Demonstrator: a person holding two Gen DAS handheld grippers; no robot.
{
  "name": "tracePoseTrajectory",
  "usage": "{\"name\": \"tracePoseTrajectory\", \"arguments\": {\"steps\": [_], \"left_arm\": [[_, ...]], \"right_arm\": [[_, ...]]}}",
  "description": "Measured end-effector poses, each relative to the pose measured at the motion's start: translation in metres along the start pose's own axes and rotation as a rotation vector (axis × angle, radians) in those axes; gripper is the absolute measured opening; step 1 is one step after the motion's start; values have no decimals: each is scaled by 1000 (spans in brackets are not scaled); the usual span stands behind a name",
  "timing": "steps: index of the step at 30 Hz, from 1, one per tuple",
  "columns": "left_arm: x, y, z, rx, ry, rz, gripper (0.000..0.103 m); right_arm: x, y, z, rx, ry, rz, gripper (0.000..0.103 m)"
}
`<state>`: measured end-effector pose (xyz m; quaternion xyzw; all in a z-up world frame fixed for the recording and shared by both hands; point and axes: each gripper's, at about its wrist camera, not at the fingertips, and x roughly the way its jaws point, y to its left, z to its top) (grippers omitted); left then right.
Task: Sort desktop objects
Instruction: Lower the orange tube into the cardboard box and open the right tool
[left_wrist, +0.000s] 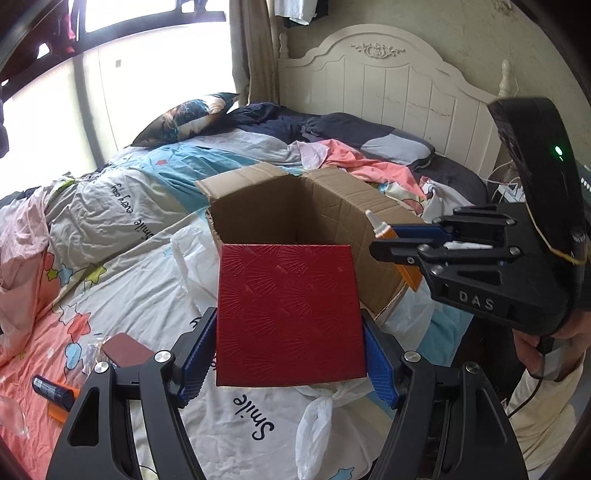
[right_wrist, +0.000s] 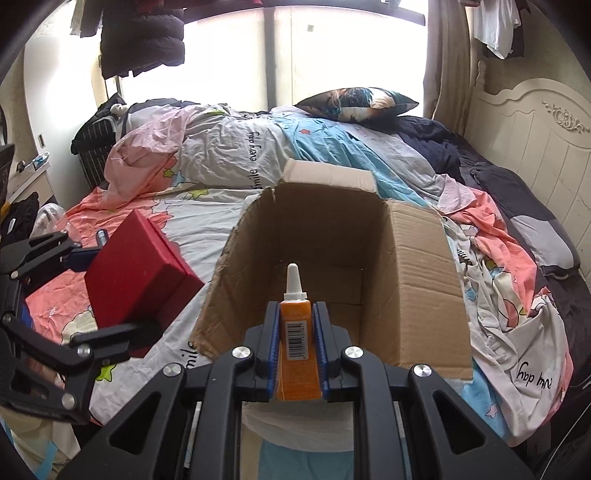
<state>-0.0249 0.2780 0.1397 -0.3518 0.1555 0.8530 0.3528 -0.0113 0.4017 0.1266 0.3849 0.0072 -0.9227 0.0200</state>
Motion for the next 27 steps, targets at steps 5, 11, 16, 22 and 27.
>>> {"name": "tracePoseTrajectory", "arguments": {"steps": [5,11,16,22,27], "left_arm": [[10,-4,11,8,4,-29,73],[31,-6,24,11,20,-52,73],[49,-9,29,21,41,-67,73],[63,-15,32,32,58,-69,73],[73,-17,36,33,71,-73,73]], "right_arm": [[12,-13,7,9,9,-18,16],[29,-29,7,35,37,-35,16],[41,-41,4,59,64,-44,17],[49,-49,1,73,73,-37,31],[50,-48,-1,57,61,-31,46]]}}
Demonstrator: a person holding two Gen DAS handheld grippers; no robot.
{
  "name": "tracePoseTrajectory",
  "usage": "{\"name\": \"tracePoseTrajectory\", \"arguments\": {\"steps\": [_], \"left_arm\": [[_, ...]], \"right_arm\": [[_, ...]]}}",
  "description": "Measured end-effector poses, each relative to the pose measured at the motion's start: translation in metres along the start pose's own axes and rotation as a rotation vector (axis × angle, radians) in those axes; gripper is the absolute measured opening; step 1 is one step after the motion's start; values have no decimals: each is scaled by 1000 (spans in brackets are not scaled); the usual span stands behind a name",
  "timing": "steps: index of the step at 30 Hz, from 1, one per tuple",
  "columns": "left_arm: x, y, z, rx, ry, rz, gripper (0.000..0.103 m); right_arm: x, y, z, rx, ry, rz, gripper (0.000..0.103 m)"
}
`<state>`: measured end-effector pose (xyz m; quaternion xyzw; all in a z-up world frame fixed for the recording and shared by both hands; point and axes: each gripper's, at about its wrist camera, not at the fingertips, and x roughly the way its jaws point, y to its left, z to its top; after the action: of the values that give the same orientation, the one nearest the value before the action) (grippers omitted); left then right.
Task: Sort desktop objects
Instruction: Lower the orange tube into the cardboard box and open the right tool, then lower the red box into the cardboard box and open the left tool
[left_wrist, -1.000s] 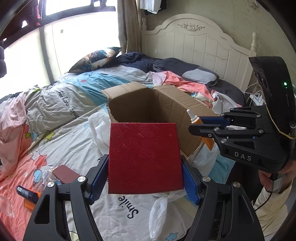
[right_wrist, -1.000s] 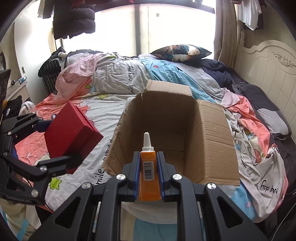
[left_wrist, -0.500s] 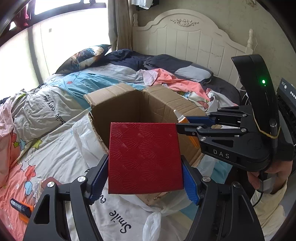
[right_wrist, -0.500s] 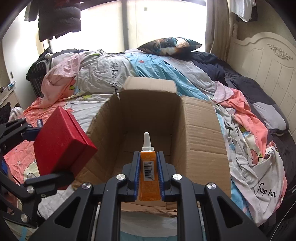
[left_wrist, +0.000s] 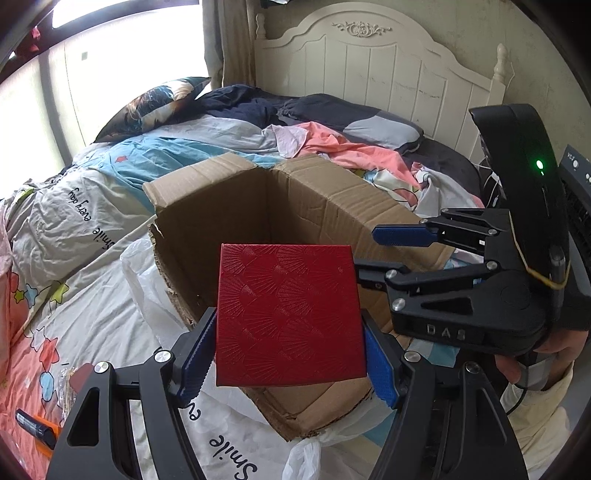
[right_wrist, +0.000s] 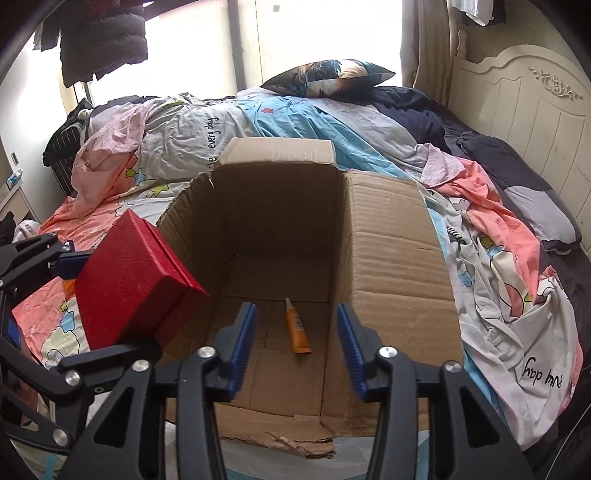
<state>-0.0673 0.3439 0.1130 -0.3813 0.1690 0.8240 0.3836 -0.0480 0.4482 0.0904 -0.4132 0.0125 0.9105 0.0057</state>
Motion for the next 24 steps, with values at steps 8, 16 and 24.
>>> {"name": "tracePoseTrajectory", "arguments": {"steps": [8,16,24], "left_arm": [[12,0,6,-12,12,-14,73],[23,-3,16,-3,15,-21,73],[33,1,19,-11,26,-24,73]], "right_arm": [[-6,0,-4,-7,-21,-13,47],[-14,-11,-7,20,-58,-63,51],[-6,-15,-6,11,-32,-78,51]]}}
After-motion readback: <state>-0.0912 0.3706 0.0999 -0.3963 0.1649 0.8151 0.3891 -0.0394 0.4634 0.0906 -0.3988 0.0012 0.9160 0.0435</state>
